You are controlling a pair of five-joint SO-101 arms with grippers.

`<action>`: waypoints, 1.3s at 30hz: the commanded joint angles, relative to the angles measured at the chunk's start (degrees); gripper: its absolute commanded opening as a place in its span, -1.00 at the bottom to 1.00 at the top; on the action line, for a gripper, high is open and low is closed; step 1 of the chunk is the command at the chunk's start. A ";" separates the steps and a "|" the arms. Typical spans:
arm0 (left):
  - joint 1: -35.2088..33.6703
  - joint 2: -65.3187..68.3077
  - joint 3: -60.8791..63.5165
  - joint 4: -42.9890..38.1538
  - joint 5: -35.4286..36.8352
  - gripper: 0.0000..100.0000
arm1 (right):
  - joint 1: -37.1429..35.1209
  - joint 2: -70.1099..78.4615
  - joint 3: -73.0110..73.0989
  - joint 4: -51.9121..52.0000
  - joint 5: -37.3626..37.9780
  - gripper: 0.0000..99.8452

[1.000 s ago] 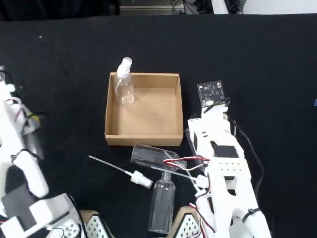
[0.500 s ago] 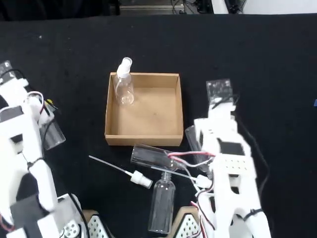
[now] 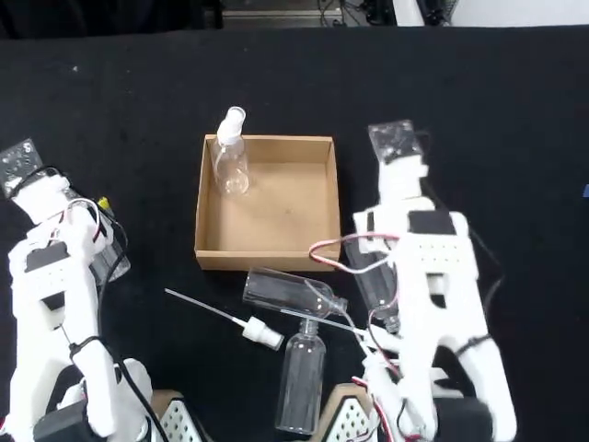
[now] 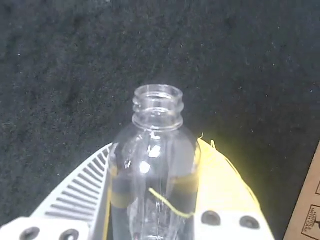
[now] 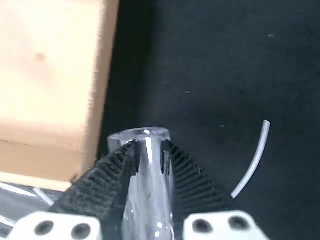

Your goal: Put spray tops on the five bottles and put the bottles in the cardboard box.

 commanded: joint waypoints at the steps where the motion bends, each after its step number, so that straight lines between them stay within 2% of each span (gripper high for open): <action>1: 0.57 -2.29 -0.22 -1.41 0.62 -0.94 | -1.23 0.22 -10.33 5.54 -3.16 -0.86; 4: 0.48 -2.37 0.75 -1.49 0.62 -0.94 | -3.16 0.13 -17.36 11.08 -5.01 -0.86; 7: 0.48 -2.46 0.75 -1.49 0.62 -0.94 | -6.77 1.01 -20.88 11.25 -5.98 -0.85; 13: 0.48 -2.46 0.75 -1.14 0.62 -0.94 | -9.85 7.60 -23.43 3.08 -8.88 -0.56; 18: 0.48 -2.81 1.80 -1.49 4.13 -0.94 | -9.76 15.78 -23.16 -6.15 -11.52 -0.63; 21: 0.48 -5.89 2.86 -1.49 6.33 -0.94 | -9.67 18.95 -23.43 -8.18 -11.52 -0.67; 29: 1.10 -15.74 7.34 -1.49 6.51 -0.94 | -9.85 20.18 -22.20 -12.04 -11.16 -0.67; 39: 1.10 -17.32 8.57 -1.32 6.51 -0.94 | -9.76 20.18 -14.11 -22.07 -8.88 -0.67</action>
